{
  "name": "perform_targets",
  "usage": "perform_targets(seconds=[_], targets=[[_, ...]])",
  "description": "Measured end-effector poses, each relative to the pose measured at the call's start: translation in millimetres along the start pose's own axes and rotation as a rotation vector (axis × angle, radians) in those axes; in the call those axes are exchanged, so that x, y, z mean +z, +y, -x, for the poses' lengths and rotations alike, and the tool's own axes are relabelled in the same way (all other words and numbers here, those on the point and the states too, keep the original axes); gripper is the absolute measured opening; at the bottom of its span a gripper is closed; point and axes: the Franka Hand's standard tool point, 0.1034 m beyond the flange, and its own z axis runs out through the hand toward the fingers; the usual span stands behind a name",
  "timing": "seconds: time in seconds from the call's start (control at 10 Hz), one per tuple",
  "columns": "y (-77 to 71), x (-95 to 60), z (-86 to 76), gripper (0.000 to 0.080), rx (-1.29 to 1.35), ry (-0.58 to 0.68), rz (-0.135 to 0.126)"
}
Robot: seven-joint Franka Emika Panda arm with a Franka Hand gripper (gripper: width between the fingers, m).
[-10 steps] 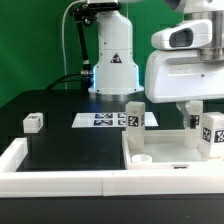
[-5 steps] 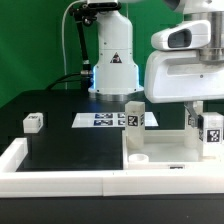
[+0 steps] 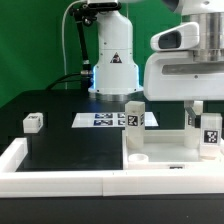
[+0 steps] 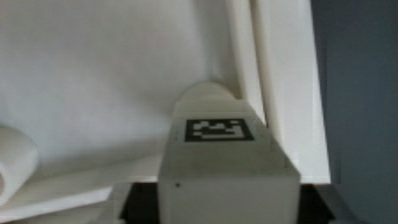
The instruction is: Assemble square table
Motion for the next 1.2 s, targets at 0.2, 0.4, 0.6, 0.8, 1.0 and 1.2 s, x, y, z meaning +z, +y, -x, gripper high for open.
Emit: perform_targets(seconds=[0.2,0.4,0.6,0.8,1.0,1.2], targets=[[-2.7,0.6,-2.7,0.0291,0.256,0.032,-0.027],[-1.2,0.8,-5.9,0.0291,0.468,0.052,-0.067],[0.4,0.7,-7.1,0.0291,0.652,0.037,-0.082],[0.2,0.8,-7.1,0.0372,0.756,0.027,-0.083],[0.3,0.8,-7.1,0.0507,0.715,0.028,-0.08],[-1.7,-0.7,-7.3,0.064,0.57,0.027,-0.076]])
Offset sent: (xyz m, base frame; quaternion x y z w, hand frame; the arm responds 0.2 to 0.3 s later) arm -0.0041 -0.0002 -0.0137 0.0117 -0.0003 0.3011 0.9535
